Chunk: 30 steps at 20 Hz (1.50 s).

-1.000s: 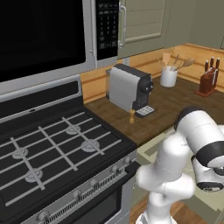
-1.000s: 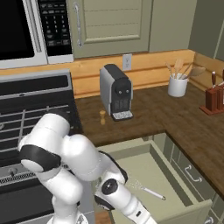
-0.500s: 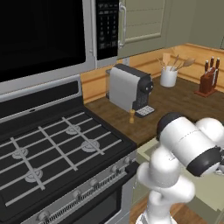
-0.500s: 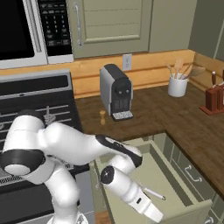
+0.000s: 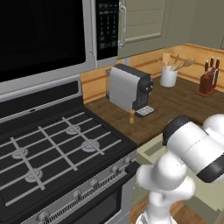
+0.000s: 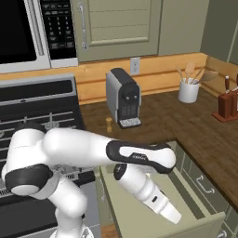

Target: Pick the whisk from the drawer and place it on the counter.

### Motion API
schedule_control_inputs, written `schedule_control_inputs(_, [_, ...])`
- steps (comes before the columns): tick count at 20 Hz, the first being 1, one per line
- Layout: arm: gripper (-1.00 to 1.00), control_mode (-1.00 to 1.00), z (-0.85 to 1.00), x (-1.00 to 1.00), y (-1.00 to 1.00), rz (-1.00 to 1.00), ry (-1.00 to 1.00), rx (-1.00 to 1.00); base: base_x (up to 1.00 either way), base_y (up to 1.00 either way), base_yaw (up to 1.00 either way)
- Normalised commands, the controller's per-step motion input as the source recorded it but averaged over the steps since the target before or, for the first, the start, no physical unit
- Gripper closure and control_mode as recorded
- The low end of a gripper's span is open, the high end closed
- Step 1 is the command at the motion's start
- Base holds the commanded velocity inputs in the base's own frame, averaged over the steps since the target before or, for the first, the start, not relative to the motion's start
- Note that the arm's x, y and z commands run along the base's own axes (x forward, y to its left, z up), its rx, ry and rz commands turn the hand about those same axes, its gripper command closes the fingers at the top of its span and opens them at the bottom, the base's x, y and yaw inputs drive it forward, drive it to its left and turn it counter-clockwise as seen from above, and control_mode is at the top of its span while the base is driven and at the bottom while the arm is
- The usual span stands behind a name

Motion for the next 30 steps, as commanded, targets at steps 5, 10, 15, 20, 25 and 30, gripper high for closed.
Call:
schedule_control_inputs(5, [-1.00,-1.00,1.00,0.00,-0.47,0.00,-0.39,-0.10,0.00,0.00,0.00])
schedule_control_inputs(10, [-1.00,-1.00,1.00,-0.05,-0.58,0.00,-0.38,-0.29,0.00,0.00,0.00])
schedule_control_inputs(15, [-1.00,-1.00,1.00,0.00,-0.21,-0.06,-0.30,-0.42,0.00,0.00,0.00])
schedule_control_inputs(20, [-1.00,-1.00,1.00,0.20,0.82,0.02,-0.01,-0.50,0.00,0.00,0.00])
schedule_control_inputs(25, [-1.00,-1.00,0.40,0.16,0.94,0.02,-0.29,-0.94,0.00,0.00,0.00])
schedule_control_inputs(30, [-1.00,-1.00,-0.01,0.03,0.63,0.08,-0.32,-1.00,0.00,0.00,0.00])
